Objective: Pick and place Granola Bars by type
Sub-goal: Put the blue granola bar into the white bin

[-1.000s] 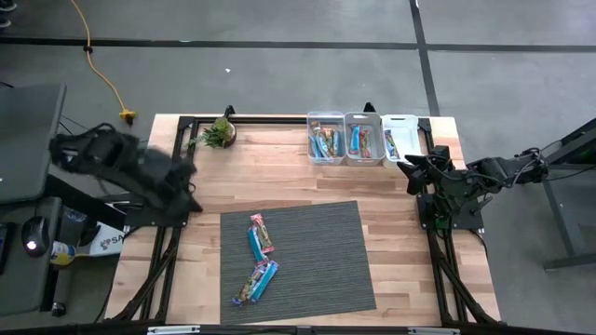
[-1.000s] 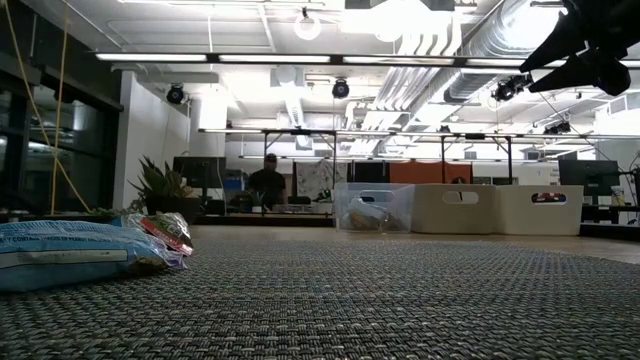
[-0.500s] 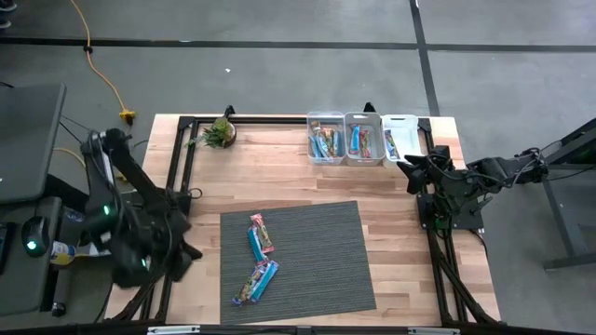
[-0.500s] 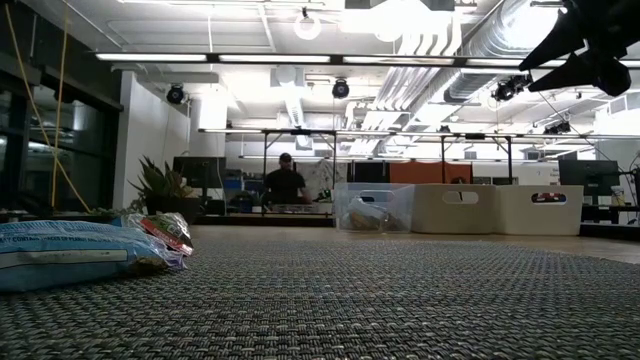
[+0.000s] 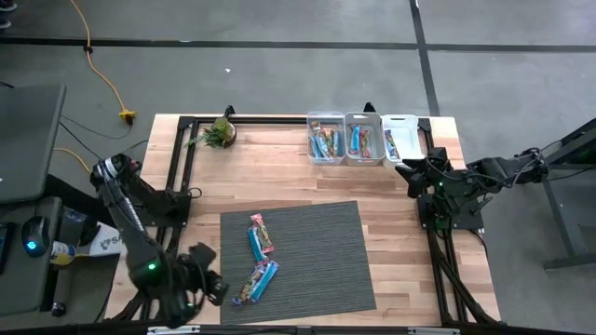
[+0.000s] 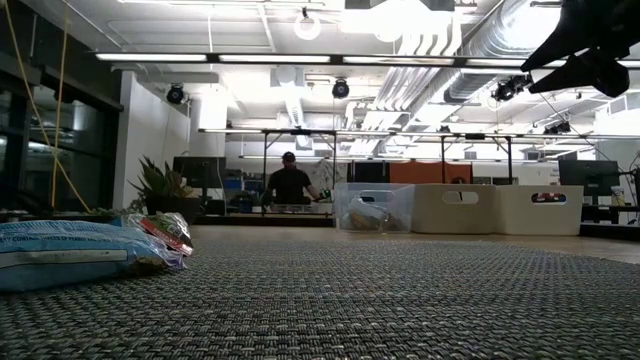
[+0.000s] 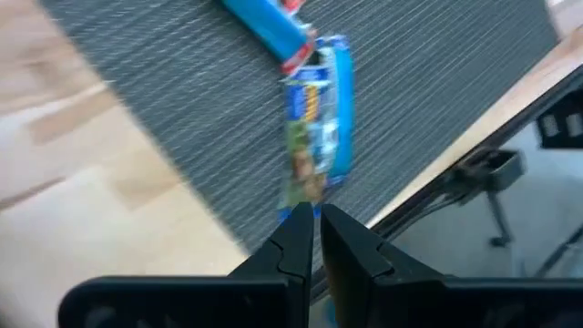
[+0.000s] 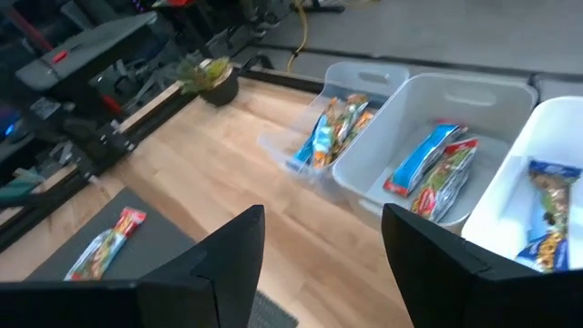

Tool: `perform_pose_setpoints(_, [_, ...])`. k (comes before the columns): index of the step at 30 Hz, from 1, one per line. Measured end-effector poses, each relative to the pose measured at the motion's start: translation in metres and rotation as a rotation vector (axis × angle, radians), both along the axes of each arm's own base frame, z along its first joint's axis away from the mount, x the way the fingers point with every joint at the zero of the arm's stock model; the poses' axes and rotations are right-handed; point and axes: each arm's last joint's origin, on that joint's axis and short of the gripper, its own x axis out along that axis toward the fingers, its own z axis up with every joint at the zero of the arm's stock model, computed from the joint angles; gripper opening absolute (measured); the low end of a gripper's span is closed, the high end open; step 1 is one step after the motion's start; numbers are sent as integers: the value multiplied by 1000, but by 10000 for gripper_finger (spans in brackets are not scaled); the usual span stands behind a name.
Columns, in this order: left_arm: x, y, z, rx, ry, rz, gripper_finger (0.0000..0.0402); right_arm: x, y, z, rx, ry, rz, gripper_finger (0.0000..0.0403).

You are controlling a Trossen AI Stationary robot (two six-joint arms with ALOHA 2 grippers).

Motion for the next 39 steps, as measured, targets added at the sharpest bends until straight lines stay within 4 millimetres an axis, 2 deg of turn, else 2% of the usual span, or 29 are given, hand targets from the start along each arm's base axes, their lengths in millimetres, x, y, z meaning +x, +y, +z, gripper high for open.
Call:
perform_pose_setpoints(4, [31,-3,-11,-26,-31,7,26,0,1,-1,20,11,36,209])
perform_pose_setpoints(9, [69,3,-29,-61,29,9,26,1,3,-1,9,49,109,209])
perform_pose_setpoints(16, [103,11,-51,-122,110,-44,28,1,4,-2,3,87,194,209])
perform_pose_setpoints(20, [112,16,-61,-160,177,-40,59,2,5,-2,-13,105,228,209])
perform_pose_setpoints(23, [117,19,-68,-144,202,-33,104,2,5,-2,-26,116,244,209])
perform_pose_setpoints(29, [119,31,-69,-114,239,1,190,2,5,-2,-48,128,257,209])
perform_pose_setpoints(32, [119,35,-69,-107,276,6,206,2,5,-2,-57,133,263,209])
perform_pose_setpoints(39, [120,31,-82,-109,347,-36,209,2,5,-2,-73,142,273,209])
